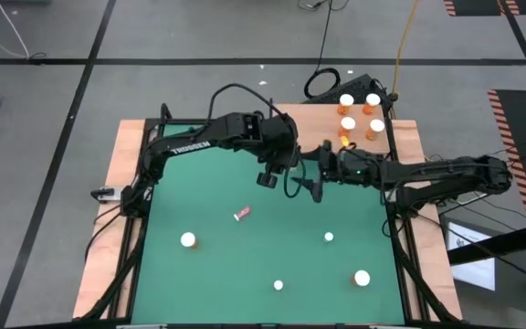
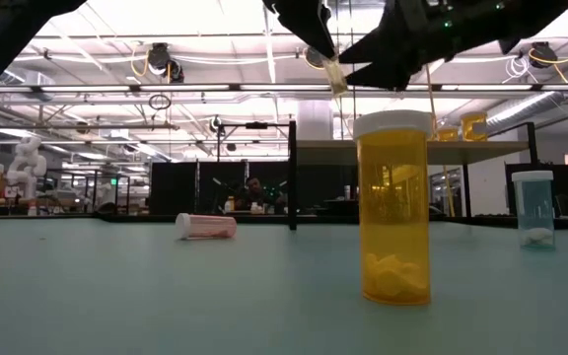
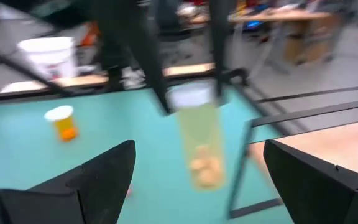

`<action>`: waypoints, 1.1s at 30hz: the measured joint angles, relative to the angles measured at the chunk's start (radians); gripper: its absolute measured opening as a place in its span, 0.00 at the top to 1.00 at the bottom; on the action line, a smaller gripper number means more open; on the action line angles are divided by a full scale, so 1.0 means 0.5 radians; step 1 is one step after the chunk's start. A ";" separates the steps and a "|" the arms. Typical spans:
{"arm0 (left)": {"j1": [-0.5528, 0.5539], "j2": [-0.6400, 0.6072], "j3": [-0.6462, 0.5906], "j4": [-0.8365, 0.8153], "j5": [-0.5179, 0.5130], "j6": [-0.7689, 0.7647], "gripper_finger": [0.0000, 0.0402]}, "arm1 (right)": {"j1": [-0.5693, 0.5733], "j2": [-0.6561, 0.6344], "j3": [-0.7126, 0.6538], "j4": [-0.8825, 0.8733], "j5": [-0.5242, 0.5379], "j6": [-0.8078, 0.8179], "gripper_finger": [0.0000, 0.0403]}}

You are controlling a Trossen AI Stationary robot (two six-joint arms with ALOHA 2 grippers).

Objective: Pick and place medicine bottles onto shelf by color
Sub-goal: Put the yellow pill bottle on the shelf

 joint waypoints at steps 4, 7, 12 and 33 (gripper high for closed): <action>-0.023 0.000 0.000 0.004 -0.001 -0.022 0.68 | -0.003 0.106 0.000 0.059 -0.027 -0.009 0.14; -0.034 0.000 0.000 0.004 -0.001 -0.059 0.68 | -0.003 0.139 0.000 0.113 -0.029 -0.016 0.16; -0.039 0.000 0.000 0.003 -0.002 -0.106 0.68 | -0.003 0.143 0.000 0.153 -0.031 -0.016 0.26; -0.075 0.000 0.000 0.003 0.024 -0.123 0.68 | -0.002 0.143 0.000 0.271 -0.187 -0.154 0.60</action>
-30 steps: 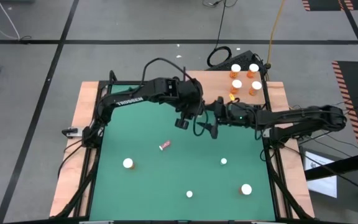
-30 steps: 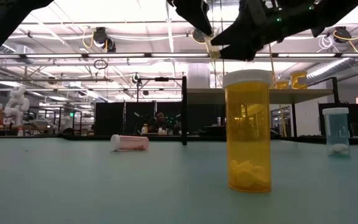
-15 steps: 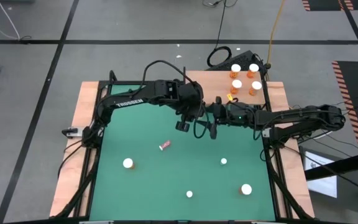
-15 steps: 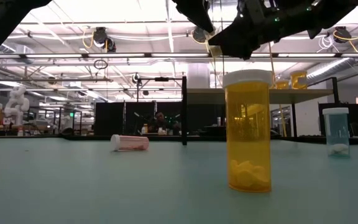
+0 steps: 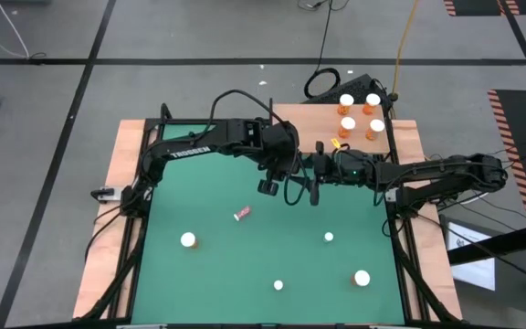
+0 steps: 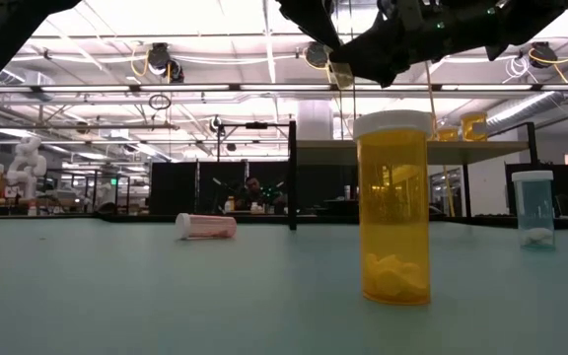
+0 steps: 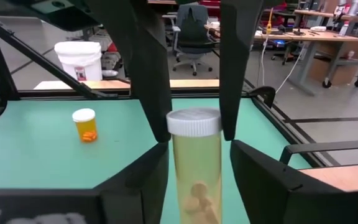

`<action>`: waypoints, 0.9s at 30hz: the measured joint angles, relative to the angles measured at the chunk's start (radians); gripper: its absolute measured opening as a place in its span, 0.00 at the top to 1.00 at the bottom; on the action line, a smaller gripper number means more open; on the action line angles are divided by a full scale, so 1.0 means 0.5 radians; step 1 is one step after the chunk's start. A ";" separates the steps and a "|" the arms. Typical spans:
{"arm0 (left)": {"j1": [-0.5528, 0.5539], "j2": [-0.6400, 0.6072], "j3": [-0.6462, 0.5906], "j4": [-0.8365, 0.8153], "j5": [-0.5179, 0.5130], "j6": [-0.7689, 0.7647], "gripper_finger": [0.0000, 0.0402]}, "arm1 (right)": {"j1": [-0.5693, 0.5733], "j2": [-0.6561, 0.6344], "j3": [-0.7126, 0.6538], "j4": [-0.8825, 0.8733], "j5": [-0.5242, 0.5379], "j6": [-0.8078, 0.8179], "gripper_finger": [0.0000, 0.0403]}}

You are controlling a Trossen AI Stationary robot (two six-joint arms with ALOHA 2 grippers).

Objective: Pick and place medicine bottles onto shelf by color
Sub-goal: Put the yellow pill bottle on the shelf

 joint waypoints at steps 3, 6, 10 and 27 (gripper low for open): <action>0.000 0.000 0.000 0.001 0.001 -0.001 0.68 | 0.000 0.000 0.000 -0.001 0.000 -0.014 0.65; -0.002 0.000 0.000 0.010 0.002 -0.003 0.68 | 0.000 0.000 0.000 0.000 -0.001 -0.014 0.71; -0.020 0.000 0.000 0.028 0.002 -0.032 0.62 | 0.000 0.000 0.000 -0.001 -0.001 -0.018 0.76; 0.018 -0.239 -0.023 -0.015 -0.196 -0.335 0.21 | -0.001 -0.278 -0.004 -0.375 0.005 -0.066 0.75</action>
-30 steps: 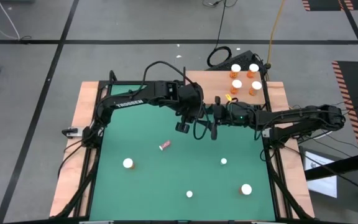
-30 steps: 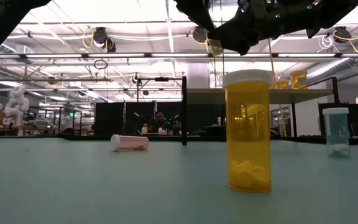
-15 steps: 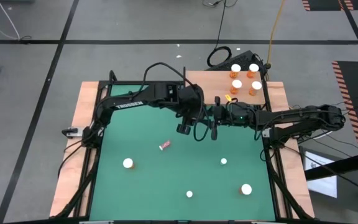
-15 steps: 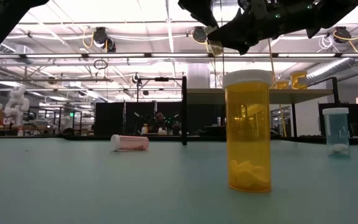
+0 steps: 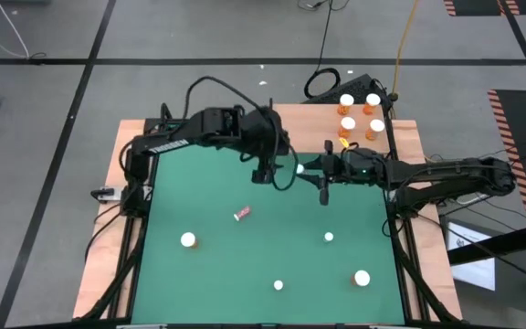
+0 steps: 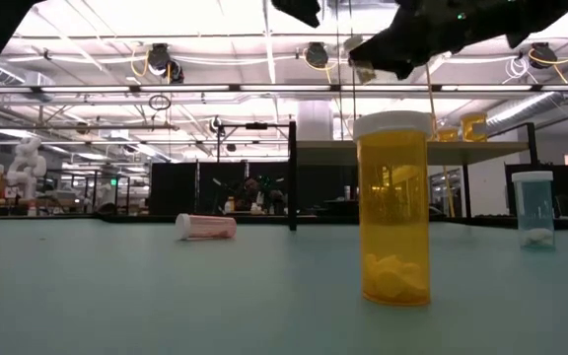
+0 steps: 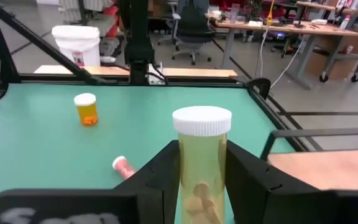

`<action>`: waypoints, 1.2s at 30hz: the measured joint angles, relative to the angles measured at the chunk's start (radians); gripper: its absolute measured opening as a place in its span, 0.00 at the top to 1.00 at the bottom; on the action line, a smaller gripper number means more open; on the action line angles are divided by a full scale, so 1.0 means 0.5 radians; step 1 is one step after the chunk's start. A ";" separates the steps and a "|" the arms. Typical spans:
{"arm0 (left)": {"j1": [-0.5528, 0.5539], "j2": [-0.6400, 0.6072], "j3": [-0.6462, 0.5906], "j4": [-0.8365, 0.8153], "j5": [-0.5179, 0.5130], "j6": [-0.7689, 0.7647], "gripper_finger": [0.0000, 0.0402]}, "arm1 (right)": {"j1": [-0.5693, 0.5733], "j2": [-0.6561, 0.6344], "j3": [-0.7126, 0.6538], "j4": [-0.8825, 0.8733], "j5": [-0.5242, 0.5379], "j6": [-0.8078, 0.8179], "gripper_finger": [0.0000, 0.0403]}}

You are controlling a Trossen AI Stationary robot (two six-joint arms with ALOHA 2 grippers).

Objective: Pick and place medicine bottles onto shelf by color
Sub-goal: Put the yellow pill bottle on the shelf

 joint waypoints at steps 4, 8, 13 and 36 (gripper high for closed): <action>0.044 0.006 -0.136 0.132 0.040 -0.056 0.25 | 0.000 -0.154 -0.074 0.049 0.000 0.019 0.75; 0.042 0.006 -0.459 0.496 0.047 -0.096 0.29 | 0.000 -0.292 -0.222 0.222 0.001 0.036 0.75; 0.041 0.008 -0.809 1.025 0.080 -0.162 0.31 | 0.000 -0.450 -0.352 0.358 0.001 0.038 0.75; 0.121 0.007 -1.817 3.335 0.711 -0.614 0.31 | 0.001 -0.615 -0.574 0.671 0.002 0.108 0.75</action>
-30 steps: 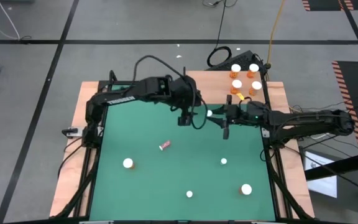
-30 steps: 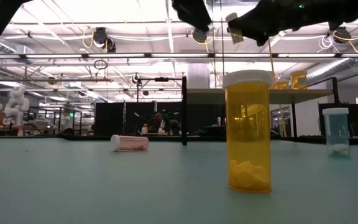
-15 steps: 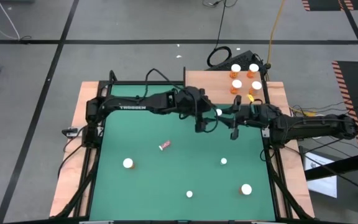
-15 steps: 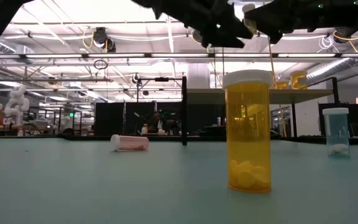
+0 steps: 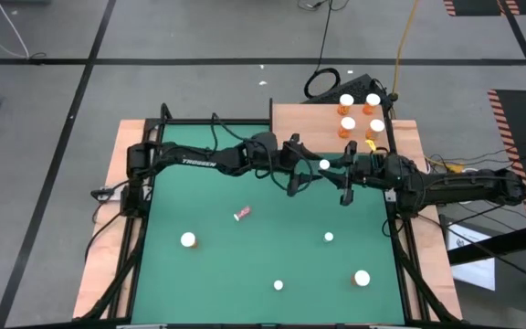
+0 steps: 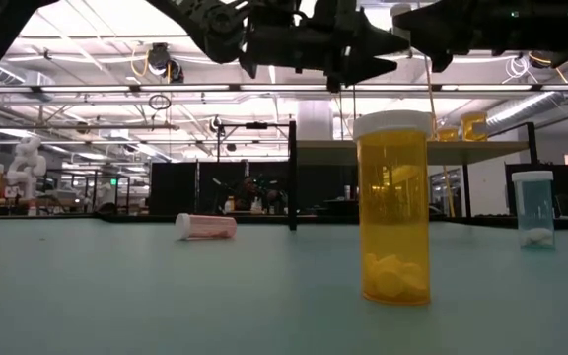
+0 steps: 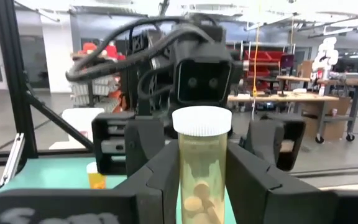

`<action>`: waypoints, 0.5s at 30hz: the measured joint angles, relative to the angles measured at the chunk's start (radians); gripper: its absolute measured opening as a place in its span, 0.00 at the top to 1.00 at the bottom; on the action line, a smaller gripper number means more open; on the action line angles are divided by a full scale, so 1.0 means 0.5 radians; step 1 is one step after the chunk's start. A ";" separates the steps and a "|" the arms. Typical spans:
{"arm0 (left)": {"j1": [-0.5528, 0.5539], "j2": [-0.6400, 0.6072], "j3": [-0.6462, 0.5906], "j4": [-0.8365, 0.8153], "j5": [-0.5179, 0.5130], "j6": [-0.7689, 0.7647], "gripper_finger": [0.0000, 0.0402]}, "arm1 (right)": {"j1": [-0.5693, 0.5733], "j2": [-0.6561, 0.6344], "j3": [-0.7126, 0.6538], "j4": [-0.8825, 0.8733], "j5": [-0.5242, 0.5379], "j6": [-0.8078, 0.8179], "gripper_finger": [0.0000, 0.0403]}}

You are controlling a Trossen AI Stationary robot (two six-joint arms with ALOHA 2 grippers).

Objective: Pick and place medicine bottles onto shelf by color
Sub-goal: Put the yellow pill bottle on the shelf

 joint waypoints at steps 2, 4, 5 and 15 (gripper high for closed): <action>0.000 0.000 -0.023 0.033 0.003 -0.009 0.31 | 0.000 0.000 -0.027 0.062 0.000 0.000 0.75; -0.001 0.000 -0.025 0.063 0.007 -0.014 0.31 | 0.000 0.000 -0.035 0.100 0.000 0.000 0.75; 0.000 0.000 -0.025 0.071 0.011 -0.018 0.31 | 0.000 0.000 -0.036 0.098 0.000 0.001 0.75; -0.013 0.000 -0.024 0.098 0.056 -0.063 0.31 | 0.000 0.096 -0.039 0.187 -0.003 0.015 0.75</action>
